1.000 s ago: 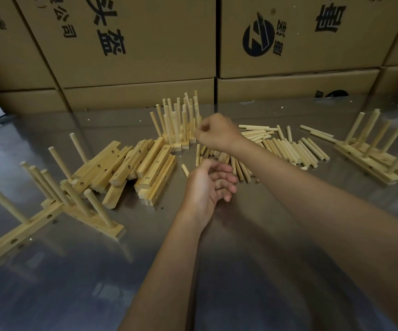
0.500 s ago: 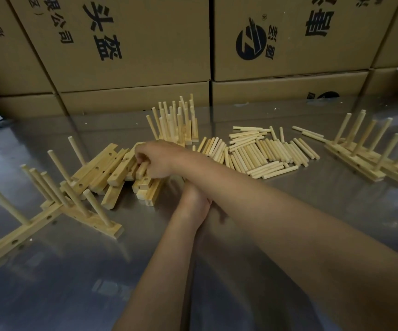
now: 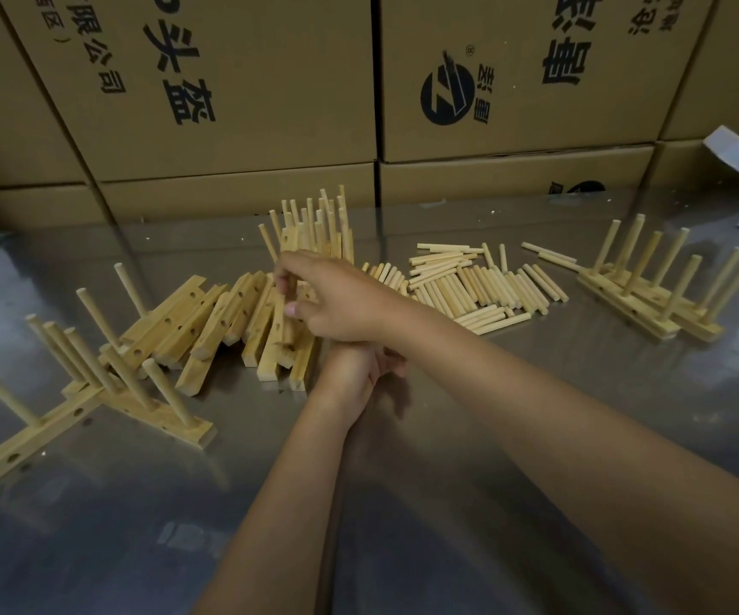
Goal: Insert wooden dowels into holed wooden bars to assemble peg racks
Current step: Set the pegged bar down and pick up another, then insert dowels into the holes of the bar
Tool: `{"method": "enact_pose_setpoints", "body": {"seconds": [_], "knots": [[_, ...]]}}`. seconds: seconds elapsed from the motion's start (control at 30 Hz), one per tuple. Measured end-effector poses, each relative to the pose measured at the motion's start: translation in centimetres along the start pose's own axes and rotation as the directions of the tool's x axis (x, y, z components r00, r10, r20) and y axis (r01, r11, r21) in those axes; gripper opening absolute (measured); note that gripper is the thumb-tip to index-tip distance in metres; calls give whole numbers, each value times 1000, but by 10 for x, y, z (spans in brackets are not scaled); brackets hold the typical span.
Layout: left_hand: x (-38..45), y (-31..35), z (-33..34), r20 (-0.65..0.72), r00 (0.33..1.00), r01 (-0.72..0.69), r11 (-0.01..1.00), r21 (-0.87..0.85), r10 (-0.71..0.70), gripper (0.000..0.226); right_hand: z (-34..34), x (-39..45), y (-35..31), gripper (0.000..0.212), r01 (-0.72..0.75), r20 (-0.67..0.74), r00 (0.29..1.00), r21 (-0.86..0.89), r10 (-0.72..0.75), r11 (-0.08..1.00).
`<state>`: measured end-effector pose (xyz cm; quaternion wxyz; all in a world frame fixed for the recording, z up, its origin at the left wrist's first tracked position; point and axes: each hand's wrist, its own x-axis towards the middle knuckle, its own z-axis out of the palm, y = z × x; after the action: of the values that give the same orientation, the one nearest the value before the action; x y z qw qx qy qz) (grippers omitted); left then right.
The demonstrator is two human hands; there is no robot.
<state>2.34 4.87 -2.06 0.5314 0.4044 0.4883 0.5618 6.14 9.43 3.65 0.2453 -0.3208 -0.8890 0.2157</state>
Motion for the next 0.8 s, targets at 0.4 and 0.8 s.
{"method": "enact_pose_setpoints", "body": {"seconds": [0.4, 0.8], "knots": [[4, 0, -1, 94, 995, 55, 984, -168, -40, 45, -29, -107, 19, 6, 59, -375, 857, 754, 354, 654], [3, 0, -10, 157, 957, 289, 802, -523, -242, 35, -19, -127, 37, 15, -156, -284, 815, 731, 505, 664]]}}
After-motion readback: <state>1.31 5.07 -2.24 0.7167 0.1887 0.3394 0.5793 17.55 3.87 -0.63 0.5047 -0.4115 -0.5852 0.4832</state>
